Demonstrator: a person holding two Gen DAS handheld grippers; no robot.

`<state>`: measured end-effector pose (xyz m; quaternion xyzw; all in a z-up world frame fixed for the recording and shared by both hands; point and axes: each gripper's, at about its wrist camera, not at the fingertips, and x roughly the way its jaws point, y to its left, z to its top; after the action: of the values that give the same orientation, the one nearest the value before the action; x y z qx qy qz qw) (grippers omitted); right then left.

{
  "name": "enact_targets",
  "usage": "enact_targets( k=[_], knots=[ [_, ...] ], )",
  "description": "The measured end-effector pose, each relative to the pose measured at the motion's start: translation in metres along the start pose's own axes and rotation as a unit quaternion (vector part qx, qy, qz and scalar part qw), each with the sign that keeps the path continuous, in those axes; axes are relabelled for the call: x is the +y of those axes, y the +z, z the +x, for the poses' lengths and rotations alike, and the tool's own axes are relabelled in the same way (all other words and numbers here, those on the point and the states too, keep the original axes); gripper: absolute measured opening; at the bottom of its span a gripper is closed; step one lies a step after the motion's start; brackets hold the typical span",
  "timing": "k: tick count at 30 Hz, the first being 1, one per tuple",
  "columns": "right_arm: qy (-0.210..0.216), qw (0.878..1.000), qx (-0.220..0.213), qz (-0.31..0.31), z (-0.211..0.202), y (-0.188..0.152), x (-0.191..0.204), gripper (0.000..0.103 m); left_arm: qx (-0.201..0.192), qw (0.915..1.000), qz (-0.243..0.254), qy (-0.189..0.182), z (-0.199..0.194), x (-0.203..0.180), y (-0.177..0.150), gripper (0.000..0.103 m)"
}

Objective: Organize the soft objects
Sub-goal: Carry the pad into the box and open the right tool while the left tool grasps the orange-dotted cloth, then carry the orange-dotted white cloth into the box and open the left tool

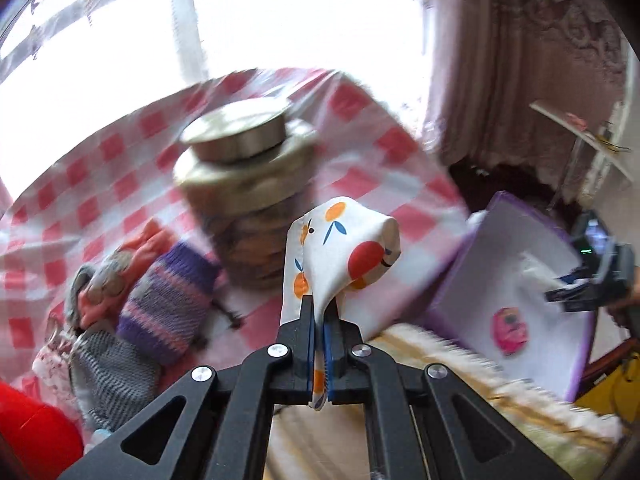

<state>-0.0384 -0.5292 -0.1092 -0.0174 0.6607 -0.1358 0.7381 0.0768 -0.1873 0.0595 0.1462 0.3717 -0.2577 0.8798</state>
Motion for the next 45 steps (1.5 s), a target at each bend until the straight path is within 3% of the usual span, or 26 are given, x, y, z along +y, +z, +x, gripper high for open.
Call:
enact_targets(
  k=[2,3,13,18,20,28,31,33,34,35,37,39,40,41,43,44,45],
  knots=[
    [-0.017,1.0,0.0,0.005,0.003,-0.001,-0.004,0.055,-0.004,0.9998,0.016,-0.015,-0.001,-0.012,0.005,0.004],
    [-0.02,1.0,-0.003,0.006,0.004,-0.002,-0.006,0.057,-0.006,0.9992,0.028,-0.028,-0.004,-0.025,0.008,0.004],
    [-0.01,0.998,-0.056,0.03,-0.02,-0.032,-0.03,0.061,0.018,0.9885,0.09,-0.12,0.021,-0.107,0.03,0.004],
    [-0.017,0.994,-0.089,0.06,-0.044,-0.043,-0.041,0.063,0.051,0.9767,0.134,-0.16,0.048,-0.15,0.035,0.004],
    [-0.008,0.991,-0.111,0.076,-0.057,-0.049,-0.048,0.068,0.069,0.9718,0.143,-0.175,0.059,-0.162,0.037,0.004],
    [0.002,0.983,-0.153,0.099,-0.08,-0.058,-0.06,0.072,0.096,0.9498,0.255,-0.153,0.084,-0.22,0.033,0.004],
    [-0.001,0.979,-0.166,0.117,-0.082,-0.055,-0.071,0.072,0.072,0.9267,0.352,-0.109,0.086,-0.252,0.018,0.004],
    [-0.001,0.976,-0.172,0.13,-0.083,-0.055,-0.079,0.072,0.045,0.8918,0.442,-0.084,0.085,-0.278,-0.002,0.004],
    [0.0,0.975,-0.174,0.138,-0.085,-0.057,-0.083,0.073,0.039,0.88,0.466,-0.081,0.084,-0.285,-0.01,0.004],
    [0.0,0.973,-0.176,0.146,-0.087,-0.058,-0.088,0.074,0.028,0.8575,0.507,-0.081,0.083,-0.297,-0.021,0.004],
    [-0.001,0.972,-0.176,0.154,-0.087,-0.06,-0.093,0.075,0.012,0.8253,0.559,-0.082,0.083,-0.31,-0.037,0.007],
    [-0.001,0.972,-0.174,0.158,-0.087,-0.062,-0.096,0.075,-0.028,0.7837,0.616,-0.07,0.081,-0.323,-0.055,0.01],
    [0.0,0.972,-0.173,0.158,-0.087,-0.062,-0.096,0.075,-0.058,0.7604,0.644,-0.057,0.079,-0.329,-0.064,0.024],
    [0.0,0.973,-0.172,0.157,-0.087,-0.063,-0.095,0.075,-0.09,0.7336,0.673,-0.039,0.08,-0.334,-0.074,0.059],
    [0.003,0.974,-0.171,0.152,-0.087,-0.063,-0.093,0.075,-0.114,0.6993,0.706,-0.007,0.086,-0.338,-0.085,0.085],
    [0.005,0.974,-0.171,0.148,-0.087,-0.063,-0.091,0.075,-0.121,0.6902,0.713,0.009,0.091,-0.337,-0.087,0.085],
    [0.007,0.975,-0.17,0.144,-0.086,-0.062,-0.089,0.075,-0.129,0.6919,0.71,0.018,0.092,-0.333,-0.086,0.085]
  ],
)
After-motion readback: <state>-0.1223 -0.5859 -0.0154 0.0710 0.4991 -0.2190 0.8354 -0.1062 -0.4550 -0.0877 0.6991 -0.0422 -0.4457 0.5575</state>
